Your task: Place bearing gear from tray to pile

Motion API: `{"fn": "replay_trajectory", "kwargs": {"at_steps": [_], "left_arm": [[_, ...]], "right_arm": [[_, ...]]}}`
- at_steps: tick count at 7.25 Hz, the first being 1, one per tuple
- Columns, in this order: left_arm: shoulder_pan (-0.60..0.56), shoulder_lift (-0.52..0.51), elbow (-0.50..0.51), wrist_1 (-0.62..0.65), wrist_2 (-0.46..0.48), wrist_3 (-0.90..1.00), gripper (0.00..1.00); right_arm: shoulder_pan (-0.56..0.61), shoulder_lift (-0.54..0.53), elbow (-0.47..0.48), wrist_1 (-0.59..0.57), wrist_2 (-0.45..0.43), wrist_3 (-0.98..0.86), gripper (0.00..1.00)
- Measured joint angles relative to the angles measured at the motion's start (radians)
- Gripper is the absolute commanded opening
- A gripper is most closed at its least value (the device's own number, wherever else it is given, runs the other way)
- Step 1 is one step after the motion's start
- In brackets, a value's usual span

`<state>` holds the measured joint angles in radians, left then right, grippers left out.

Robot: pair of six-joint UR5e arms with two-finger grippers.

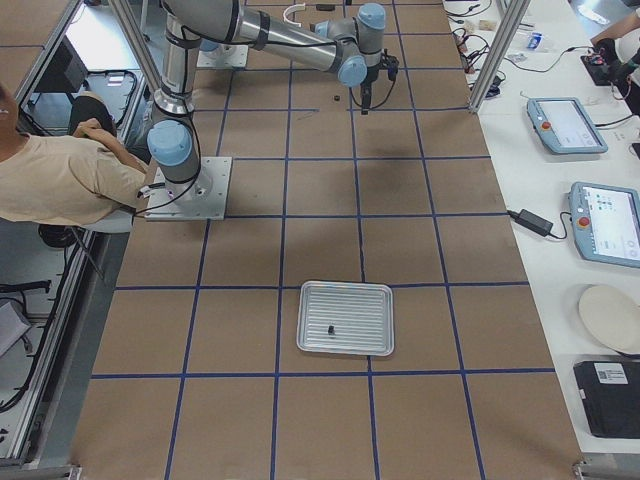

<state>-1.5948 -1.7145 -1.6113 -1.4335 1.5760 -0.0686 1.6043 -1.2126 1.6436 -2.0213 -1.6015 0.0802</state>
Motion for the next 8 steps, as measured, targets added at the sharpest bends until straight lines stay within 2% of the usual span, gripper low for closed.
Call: {"fn": "replay_trajectory", "kwargs": {"at_steps": [3, 4, 7, 8], "left_arm": [[-0.156, -0.095, -0.093, 0.234, -0.006, -0.08, 1.0], [-0.195, -0.13, -0.125, 0.308, -0.012, -0.088, 1.0], [-0.253, -0.209, -0.226, 0.499, -0.026, -0.099, 1.0], [-0.258, -0.229, -0.246, 0.538, -0.041, -0.101, 0.96]], "right_arm": [[-0.39, -0.036, 0.001, 0.032, -0.021, -0.493, 1.0], [-0.511, -0.033, 0.001, 0.028, -0.018, -0.6, 1.0], [-0.805, 0.024, -0.006, 0.003, -0.007, -0.747, 1.0], [-0.877, 0.063, -0.011, -0.041, -0.007, -0.787, 1.0]]}}
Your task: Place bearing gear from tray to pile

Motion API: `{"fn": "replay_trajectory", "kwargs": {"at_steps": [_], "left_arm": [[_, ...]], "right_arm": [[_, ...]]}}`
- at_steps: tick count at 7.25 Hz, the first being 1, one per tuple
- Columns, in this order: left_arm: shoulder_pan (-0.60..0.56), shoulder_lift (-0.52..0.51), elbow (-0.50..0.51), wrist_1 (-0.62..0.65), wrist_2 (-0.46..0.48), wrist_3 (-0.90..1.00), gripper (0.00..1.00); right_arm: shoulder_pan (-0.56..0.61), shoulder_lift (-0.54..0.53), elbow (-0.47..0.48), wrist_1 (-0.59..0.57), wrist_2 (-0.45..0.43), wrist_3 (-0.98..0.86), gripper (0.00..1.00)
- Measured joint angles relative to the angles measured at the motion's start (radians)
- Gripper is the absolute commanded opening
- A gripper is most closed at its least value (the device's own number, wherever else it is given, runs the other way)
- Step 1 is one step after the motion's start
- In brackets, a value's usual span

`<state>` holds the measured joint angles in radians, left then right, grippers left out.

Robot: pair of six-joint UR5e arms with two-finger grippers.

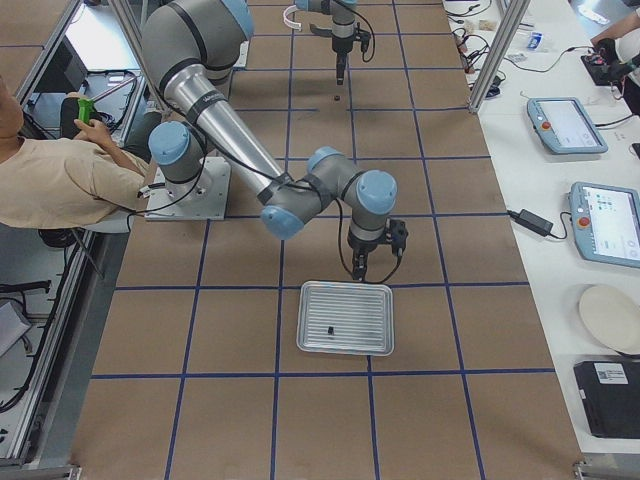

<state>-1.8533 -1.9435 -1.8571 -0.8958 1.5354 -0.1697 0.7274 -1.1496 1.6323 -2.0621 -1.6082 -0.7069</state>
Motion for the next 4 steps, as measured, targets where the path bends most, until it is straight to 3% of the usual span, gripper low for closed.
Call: {"fn": "replay_trajectory", "kwargs": {"at_steps": [1, 3, 4], "left_arm": [[-0.005, -0.018, -0.009, 0.021, -0.008, -0.002, 0.9], [-0.015, -0.05, -0.013, 0.047, -0.011, -0.004, 0.82], [-0.017, -0.064, -0.013, 0.071, -0.011, -0.006, 0.74]], "right_arm": [[-0.057, 0.045, -0.002, -0.045, 0.001, -0.044, 1.0], [-0.111, 0.127, 0.0, -0.139, -0.003, -0.082, 0.9], [-0.117, 0.146, 0.003, -0.162, -0.008, -0.088, 0.77]]}}
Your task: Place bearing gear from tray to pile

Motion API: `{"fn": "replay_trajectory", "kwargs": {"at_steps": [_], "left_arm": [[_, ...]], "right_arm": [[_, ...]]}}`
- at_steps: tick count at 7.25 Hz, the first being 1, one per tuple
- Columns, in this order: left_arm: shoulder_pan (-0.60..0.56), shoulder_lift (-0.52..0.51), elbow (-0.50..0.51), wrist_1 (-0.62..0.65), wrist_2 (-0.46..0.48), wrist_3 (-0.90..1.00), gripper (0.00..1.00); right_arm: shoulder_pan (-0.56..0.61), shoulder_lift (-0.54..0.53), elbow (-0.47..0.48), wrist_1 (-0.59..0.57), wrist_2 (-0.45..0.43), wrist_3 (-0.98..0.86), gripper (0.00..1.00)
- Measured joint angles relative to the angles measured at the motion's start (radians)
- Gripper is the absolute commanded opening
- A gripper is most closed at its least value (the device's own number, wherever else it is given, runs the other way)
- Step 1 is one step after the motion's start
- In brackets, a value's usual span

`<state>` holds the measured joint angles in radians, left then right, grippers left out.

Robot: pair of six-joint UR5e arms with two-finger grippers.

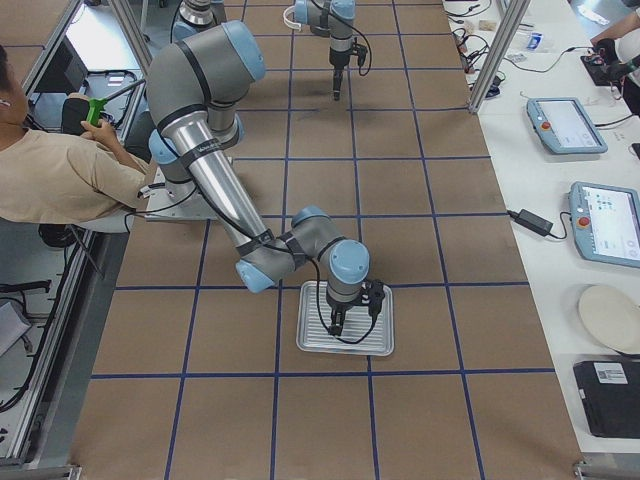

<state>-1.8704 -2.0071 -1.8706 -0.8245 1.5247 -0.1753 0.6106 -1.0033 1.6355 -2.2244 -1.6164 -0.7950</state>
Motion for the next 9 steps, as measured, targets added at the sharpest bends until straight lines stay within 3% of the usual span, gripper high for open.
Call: {"fn": "replay_trajectory", "kwargs": {"at_steps": [2, 3, 4, 5, 7, 9], "left_arm": [[-0.001, -0.021, 0.0, 0.038, -0.001, 0.0, 0.64], [-0.001, -0.026, 0.0, 0.043, -0.001, 0.0, 0.48], [-0.001, -0.028, -0.001, 0.044, -0.001, 0.0, 0.22], [-0.001, -0.029, -0.001, 0.044, -0.002, 0.002, 0.0], [-0.001, -0.029, -0.001, 0.037, 0.005, 0.009, 0.0], [0.003, -0.023, 0.011, 0.027, 0.01, 0.018, 0.0]], "right_arm": [[-0.003, 0.012, 0.003, -0.011, -0.051, -0.009, 0.71], [-0.003, 0.013, 0.003, -0.011, -0.07, -0.012, 0.45], [-0.003, 0.014, 0.003, -0.009, -0.078, -0.017, 0.22], [-0.003, 0.014, 0.003, -0.005, -0.08, -0.024, 0.12], [-0.002, 0.014, 0.0, 0.001, -0.073, -0.036, 0.0], [0.004, 0.004, -0.004, 0.001, -0.07, -0.055, 0.0]]}}
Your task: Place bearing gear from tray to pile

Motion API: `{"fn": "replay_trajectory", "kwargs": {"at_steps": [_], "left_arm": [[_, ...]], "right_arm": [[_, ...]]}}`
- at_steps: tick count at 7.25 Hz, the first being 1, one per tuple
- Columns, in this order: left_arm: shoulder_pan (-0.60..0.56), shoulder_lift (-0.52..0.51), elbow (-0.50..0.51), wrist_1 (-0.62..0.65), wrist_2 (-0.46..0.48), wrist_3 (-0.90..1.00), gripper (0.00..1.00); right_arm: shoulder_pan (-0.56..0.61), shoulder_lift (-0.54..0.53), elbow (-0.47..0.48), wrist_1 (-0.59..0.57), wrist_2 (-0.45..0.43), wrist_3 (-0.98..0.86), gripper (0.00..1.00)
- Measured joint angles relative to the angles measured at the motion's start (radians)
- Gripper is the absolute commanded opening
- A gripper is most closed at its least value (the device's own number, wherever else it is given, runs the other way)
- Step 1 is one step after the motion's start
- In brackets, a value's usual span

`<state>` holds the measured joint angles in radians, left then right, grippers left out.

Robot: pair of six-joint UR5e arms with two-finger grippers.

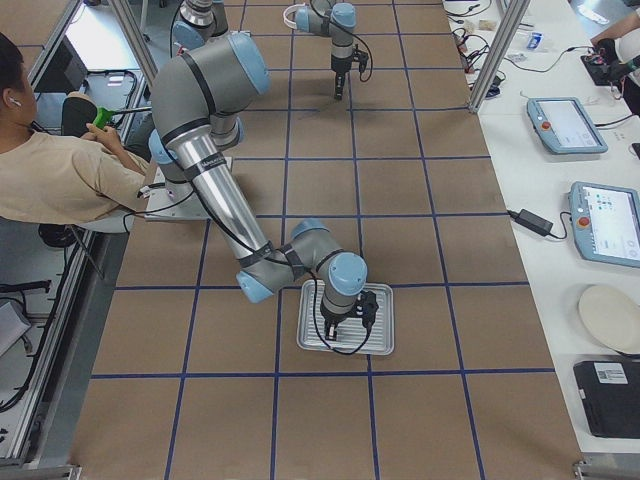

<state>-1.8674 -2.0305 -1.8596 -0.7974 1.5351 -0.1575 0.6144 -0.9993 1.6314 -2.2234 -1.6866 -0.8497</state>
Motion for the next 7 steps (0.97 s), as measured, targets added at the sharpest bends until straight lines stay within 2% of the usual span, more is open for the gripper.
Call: {"fn": "replay_trajectory", "kwargs": {"at_steps": [1, 3, 5, 7], "left_arm": [[0.012, 0.012, 0.028, -0.037, 0.002, 0.009, 0.0], [0.077, 0.045, 0.173, -0.255, 0.014, 0.078, 0.0], [0.202, 0.065, 0.353, -0.524, 0.067, 0.204, 0.0], [0.375, 0.085, 0.419, -0.642, 0.095, 0.379, 0.0]], "right_arm": [[0.016, -0.018, 0.0, 0.006, 0.004, -0.004, 0.0], [0.136, -0.089, 0.01, 0.033, 0.026, -0.002, 0.0], [0.368, -0.156, 0.043, 0.088, 0.035, 0.094, 0.0], [0.658, -0.189, 0.065, 0.119, 0.039, 0.373, 0.0]]}}
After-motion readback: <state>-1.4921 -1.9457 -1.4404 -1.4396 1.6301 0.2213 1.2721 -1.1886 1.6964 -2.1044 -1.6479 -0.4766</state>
